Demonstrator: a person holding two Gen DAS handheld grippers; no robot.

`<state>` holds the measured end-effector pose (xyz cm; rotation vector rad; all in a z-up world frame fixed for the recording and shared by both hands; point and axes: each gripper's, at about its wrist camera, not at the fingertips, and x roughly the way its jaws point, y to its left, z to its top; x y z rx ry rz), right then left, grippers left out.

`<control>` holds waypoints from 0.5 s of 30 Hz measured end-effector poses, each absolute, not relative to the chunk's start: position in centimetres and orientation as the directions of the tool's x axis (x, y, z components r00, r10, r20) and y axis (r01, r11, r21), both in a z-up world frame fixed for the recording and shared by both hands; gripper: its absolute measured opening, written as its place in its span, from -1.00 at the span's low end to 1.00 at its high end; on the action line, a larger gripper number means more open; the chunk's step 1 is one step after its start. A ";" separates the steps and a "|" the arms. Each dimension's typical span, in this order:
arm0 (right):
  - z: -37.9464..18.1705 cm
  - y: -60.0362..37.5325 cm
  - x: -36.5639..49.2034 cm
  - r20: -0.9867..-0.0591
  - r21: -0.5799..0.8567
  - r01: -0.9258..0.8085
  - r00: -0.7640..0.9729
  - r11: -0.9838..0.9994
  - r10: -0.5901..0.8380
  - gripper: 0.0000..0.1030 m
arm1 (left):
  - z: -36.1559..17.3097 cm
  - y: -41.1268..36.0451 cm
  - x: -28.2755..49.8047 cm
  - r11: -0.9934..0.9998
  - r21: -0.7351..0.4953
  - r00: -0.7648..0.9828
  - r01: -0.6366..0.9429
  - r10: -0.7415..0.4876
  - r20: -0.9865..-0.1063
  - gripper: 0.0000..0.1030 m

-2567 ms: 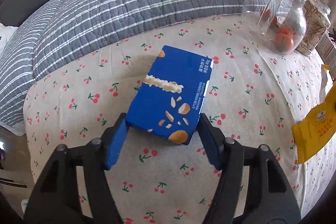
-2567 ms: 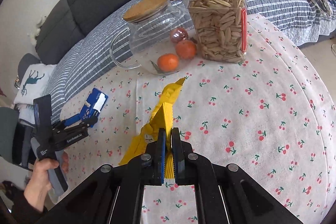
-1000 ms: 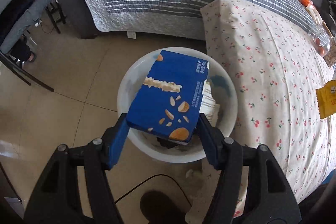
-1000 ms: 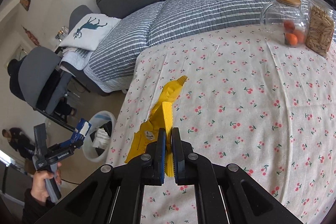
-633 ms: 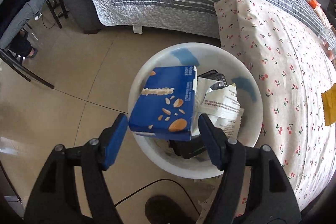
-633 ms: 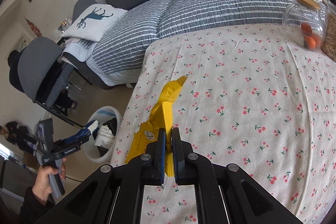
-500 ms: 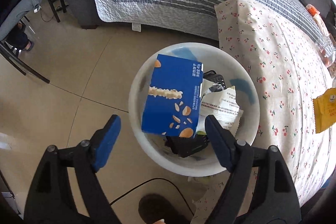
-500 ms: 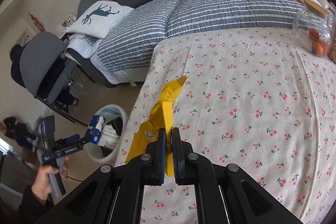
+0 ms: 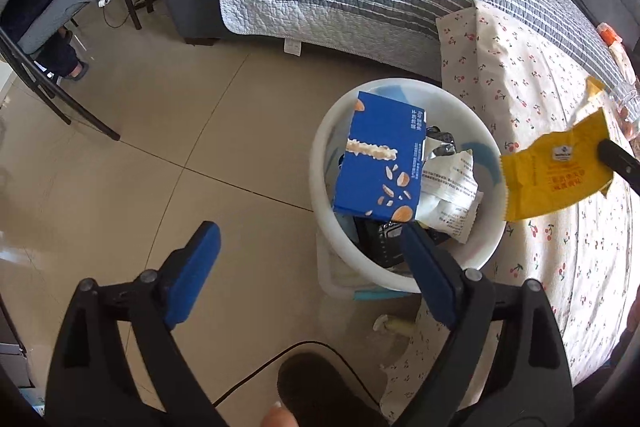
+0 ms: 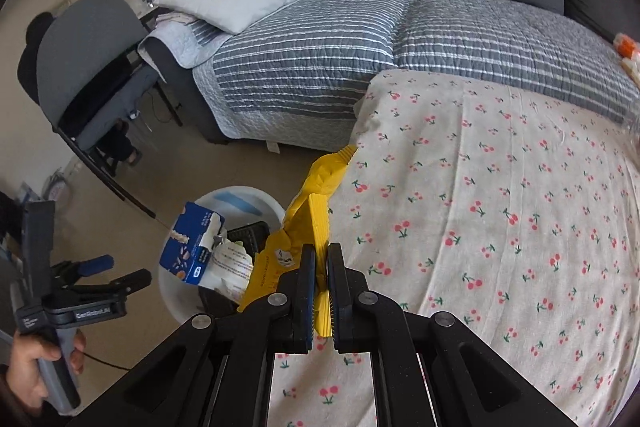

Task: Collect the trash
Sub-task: 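Carry the yellow wrapper over the bin and release it from the right tool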

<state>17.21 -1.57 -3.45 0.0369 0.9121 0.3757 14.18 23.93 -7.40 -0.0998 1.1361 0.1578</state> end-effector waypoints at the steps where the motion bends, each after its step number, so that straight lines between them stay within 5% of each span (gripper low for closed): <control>1: -3.5 -0.5 17.3 -0.764 0.156 -0.317 0.562 0.935 0.318 -0.88 | -7.2 23.9 14.2 0.985 -0.001 0.417 -0.174 0.073 -0.906 0.78; 9: -4.9 5.6 18.2 -0.748 -0.127 -0.380 0.644 0.916 0.163 -0.88 | -6.8 23.8 14.6 0.986 -0.007 0.427 -0.165 0.065 -0.902 0.78; 15: -6.9 6.7 19.2 -0.772 -0.126 -0.384 0.617 0.915 0.153 -0.86 | -6.9 23.6 14.7 0.987 0.001 0.420 -0.158 0.068 -0.905 0.78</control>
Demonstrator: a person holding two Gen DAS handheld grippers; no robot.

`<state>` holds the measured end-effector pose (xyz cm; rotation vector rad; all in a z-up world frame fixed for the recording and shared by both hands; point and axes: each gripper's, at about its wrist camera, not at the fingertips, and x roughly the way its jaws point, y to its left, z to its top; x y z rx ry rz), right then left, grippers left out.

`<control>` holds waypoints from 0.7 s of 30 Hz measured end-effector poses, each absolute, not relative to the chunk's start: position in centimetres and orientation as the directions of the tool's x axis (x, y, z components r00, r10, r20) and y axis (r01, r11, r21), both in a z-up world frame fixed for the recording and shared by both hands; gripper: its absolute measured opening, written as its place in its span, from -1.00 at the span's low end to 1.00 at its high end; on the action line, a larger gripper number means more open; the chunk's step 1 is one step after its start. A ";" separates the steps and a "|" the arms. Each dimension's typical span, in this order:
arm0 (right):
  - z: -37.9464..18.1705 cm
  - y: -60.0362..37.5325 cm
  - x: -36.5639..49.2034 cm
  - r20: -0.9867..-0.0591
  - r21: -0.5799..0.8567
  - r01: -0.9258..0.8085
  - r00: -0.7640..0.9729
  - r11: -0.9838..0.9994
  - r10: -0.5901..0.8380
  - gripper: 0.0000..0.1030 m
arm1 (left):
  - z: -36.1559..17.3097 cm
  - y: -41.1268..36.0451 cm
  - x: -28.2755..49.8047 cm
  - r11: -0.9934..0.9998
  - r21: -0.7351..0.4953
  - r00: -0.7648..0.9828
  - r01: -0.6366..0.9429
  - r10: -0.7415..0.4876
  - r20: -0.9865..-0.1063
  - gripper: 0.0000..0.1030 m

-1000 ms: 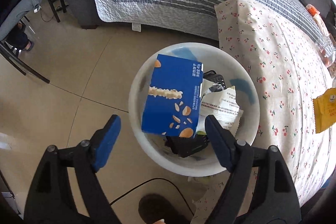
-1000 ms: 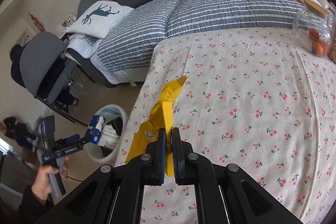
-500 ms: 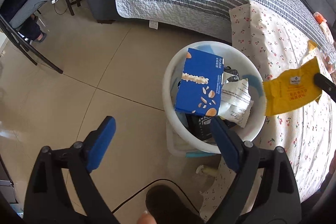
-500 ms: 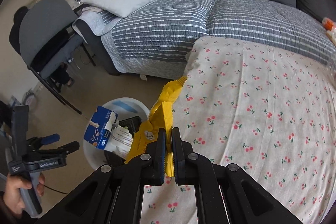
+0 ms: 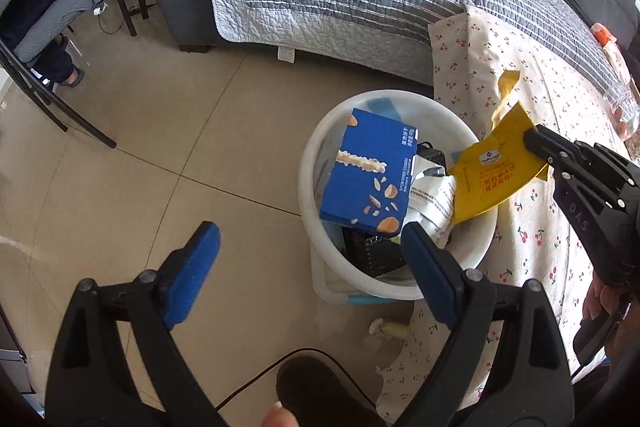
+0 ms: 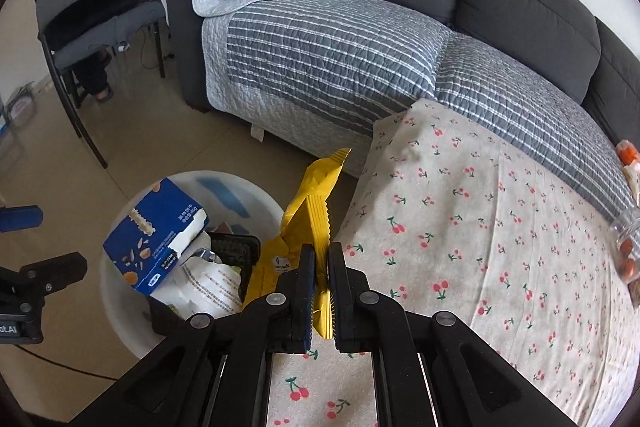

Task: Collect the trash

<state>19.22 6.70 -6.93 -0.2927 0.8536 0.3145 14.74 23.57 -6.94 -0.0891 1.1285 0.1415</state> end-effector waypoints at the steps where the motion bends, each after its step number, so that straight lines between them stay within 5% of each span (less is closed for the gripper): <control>1: -7.3 6.8 19.3 -0.780 -0.114 -0.388 0.605 0.915 0.159 -0.85 | -7.0 23.6 14.8 0.988 0.001 0.418 -0.157 0.067 -0.906 0.78; 6: -8.0 6.2 19.6 -0.790 0.002 -0.396 0.562 0.918 0.245 -0.75 | -7.1 23.4 14.5 0.988 0.014 0.414 -0.156 0.079 -0.907 0.79; 8: -7.7 5.3 19.8 -0.794 0.092 -0.394 0.525 0.914 0.307 -0.56 | -7.0 23.2 14.4 0.989 0.015 0.416 -0.150 0.077 -0.906 0.84; 10: -7.4 4.3 19.8 -0.798 0.174 -0.367 0.491 0.914 0.349 -0.08 | -6.8 22.9 14.2 0.990 0.018 0.423 -0.140 0.076 -0.903 0.91; 21: -2.8 -4.8 16.3 -0.778 0.280 -0.236 0.511 0.931 0.364 0.38 | -5.3 18.6 12.5 0.992 0.111 0.469 -0.067 0.130 -0.874 0.97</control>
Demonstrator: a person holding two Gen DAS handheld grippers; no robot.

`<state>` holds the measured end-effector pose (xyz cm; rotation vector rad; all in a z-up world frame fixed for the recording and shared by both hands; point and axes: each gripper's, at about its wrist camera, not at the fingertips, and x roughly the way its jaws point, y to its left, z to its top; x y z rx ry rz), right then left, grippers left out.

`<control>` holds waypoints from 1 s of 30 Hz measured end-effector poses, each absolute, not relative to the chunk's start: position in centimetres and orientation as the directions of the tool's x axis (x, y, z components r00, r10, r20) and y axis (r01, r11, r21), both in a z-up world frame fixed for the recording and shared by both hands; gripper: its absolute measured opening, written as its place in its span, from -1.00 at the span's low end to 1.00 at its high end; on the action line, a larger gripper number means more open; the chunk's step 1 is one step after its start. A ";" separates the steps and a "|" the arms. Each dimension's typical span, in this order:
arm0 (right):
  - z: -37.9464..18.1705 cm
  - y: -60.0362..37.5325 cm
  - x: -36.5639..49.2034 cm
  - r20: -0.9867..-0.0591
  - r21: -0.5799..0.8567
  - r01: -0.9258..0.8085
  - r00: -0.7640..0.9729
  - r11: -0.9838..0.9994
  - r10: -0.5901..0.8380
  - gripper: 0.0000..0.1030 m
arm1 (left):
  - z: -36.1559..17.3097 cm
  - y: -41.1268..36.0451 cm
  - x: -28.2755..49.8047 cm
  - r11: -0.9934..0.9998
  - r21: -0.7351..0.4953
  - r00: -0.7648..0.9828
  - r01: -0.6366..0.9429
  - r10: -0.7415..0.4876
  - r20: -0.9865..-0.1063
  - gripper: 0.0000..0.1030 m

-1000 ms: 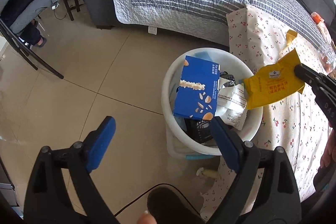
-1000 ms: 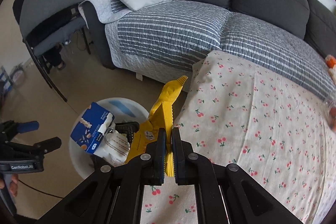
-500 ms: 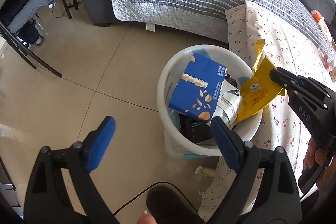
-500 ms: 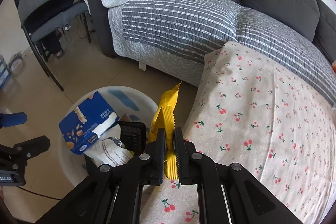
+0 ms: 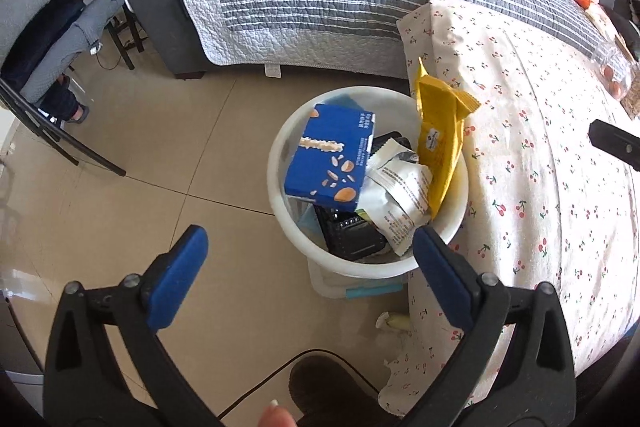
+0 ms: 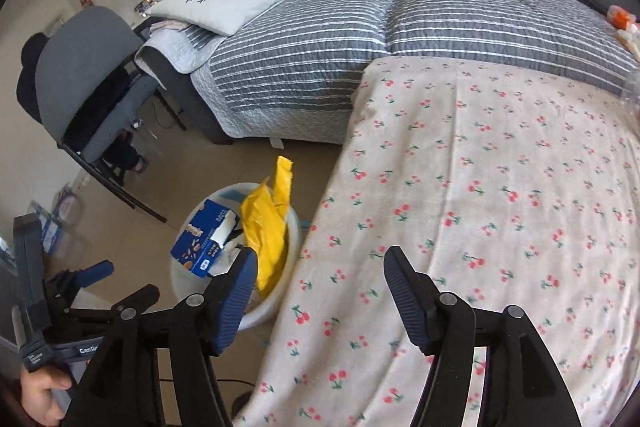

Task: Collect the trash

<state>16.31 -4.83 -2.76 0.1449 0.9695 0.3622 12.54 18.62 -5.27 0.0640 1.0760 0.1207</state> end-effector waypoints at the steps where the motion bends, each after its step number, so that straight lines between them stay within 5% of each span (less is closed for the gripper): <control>1: -2.3 -5.9 15.7 -0.785 0.262 -0.218 0.519 0.940 0.339 0.43 | -5.0 18.1 12.3 0.992 0.115 0.475 -0.058 0.129 -0.871 0.97; 12: 1.1 -16.0 6.3 -0.853 0.034 -0.050 0.519 0.998 0.055 1.00 | -0.5 10.0 5.8 0.997 0.064 0.588 0.038 0.030 -0.808 0.98; 30: 2.2 -21.2 -6.8 -0.695 -0.078 0.063 0.712 0.995 -0.100 1.00 | 0.5 4.4 -0.8 0.997 0.065 0.686 0.039 0.021 -0.727 0.98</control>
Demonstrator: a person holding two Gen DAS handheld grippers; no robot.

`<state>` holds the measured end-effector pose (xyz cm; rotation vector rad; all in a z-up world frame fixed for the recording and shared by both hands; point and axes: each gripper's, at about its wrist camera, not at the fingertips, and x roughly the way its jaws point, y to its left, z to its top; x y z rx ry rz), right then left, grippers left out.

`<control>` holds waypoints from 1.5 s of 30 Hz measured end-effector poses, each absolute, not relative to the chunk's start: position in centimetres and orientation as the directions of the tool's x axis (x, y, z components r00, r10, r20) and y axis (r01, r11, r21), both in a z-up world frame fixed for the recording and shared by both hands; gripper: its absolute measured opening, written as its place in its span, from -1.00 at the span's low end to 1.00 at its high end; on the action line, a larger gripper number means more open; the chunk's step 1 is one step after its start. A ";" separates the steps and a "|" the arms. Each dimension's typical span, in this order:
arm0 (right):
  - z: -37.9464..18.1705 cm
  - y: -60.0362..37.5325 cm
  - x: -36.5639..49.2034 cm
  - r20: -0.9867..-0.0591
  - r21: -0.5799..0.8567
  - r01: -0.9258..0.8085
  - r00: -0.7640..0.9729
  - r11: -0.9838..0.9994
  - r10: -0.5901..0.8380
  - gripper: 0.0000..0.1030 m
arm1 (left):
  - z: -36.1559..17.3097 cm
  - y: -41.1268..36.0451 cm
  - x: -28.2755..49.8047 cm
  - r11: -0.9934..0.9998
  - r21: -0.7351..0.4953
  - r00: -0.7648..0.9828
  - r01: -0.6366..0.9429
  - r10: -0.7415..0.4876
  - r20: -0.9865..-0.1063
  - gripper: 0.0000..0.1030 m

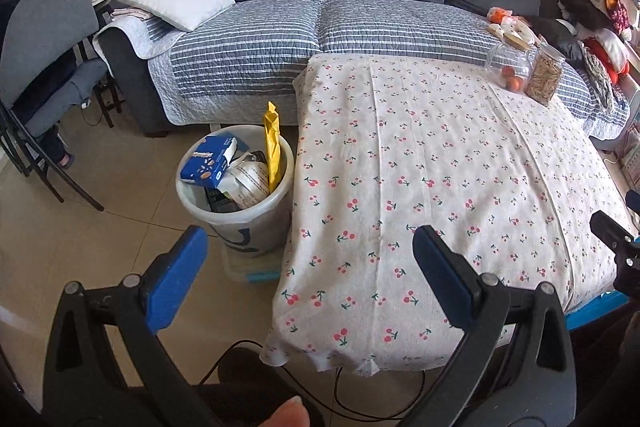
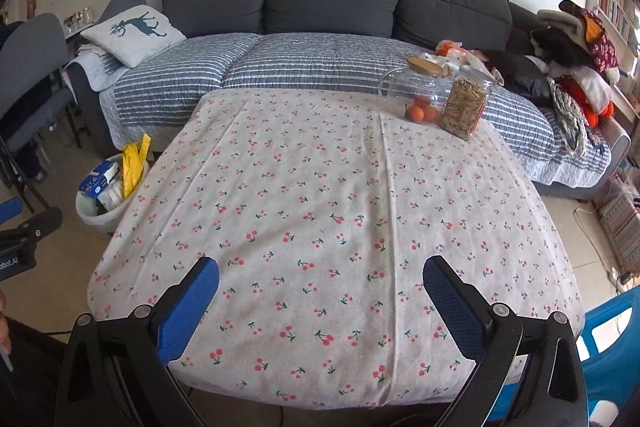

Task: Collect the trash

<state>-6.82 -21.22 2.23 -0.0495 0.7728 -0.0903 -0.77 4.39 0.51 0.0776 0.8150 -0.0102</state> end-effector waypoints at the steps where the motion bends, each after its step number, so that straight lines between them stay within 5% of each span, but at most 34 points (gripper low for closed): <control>1: 2.1 -21.3 -6.8 -0.697 -0.078 0.062 0.710 0.995 -0.099 1.00 | 0.5 4.3 -0.6 0.997 0.066 0.687 0.048 0.015 -0.727 0.98; 45: 1.1 -20.7 -6.1 -0.732 -0.023 0.049 0.680 0.999 -0.050 1.00 | 0.8 4.4 -0.9 0.997 0.053 0.689 0.057 -0.001 -0.725 0.98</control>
